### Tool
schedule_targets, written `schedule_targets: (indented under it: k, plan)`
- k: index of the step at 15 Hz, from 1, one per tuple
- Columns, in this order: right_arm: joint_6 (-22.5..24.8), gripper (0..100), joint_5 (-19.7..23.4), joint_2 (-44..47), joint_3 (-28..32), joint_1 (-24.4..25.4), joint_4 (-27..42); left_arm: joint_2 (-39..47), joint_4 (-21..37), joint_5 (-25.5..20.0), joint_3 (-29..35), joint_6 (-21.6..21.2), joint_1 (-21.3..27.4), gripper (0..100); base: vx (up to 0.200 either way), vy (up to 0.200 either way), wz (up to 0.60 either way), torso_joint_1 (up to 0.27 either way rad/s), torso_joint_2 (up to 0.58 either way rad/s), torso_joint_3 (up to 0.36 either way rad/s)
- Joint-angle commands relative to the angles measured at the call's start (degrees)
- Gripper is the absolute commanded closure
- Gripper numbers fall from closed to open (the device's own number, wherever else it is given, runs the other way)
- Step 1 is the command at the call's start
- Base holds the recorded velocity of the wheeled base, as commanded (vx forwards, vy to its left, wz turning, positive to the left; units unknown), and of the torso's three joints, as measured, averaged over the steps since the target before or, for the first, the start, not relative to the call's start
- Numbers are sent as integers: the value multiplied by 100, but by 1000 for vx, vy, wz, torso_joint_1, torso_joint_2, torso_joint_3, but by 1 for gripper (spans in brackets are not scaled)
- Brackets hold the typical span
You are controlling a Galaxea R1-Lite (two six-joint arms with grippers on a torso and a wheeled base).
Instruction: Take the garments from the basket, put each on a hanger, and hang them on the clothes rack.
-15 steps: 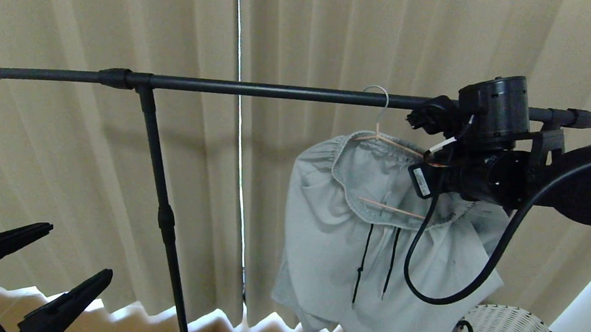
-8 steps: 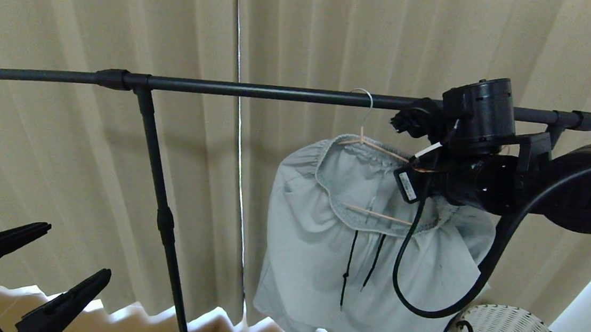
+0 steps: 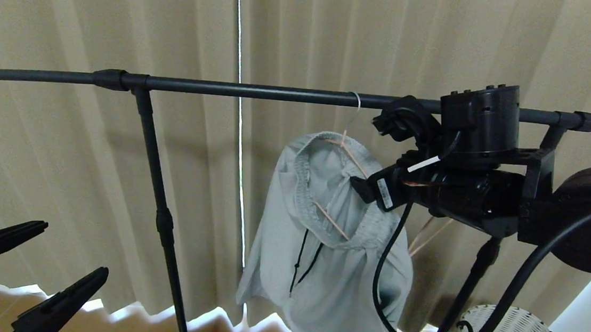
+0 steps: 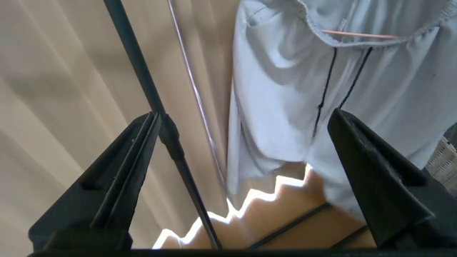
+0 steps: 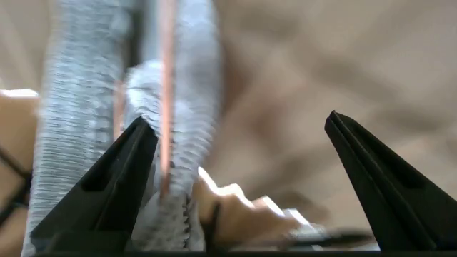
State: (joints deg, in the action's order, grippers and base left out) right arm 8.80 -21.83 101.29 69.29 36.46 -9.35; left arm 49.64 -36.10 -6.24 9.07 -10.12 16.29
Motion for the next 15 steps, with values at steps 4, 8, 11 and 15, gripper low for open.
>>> schedule_targets:
  k: [4, 8, 11, 15]
  plan:
    - [8, 0, 909, -233, -838, 19, -1078, -7, -11, 0, 25, 10, -20, 0, 0, 0, 0, 0, 0, 0]
    - [16, 0, 1111, -241, -1260, 10, -1948, 2, -11, 0, 33, 10, -20, 0, 0, 0, 0, 0, 0, 0]
    - [8, 0, 1120, -312, -1348, 1, -2211, 11, -11, 9, 33, 10, -20, 0, 0, 0, 0, 0, 0, 0]
    - [16, 0, 1129, -619, -1506, 1, -2510, 2, -11, 9, 33, 10, -20, 0, 0, 0, 0, 0, 0, 0]
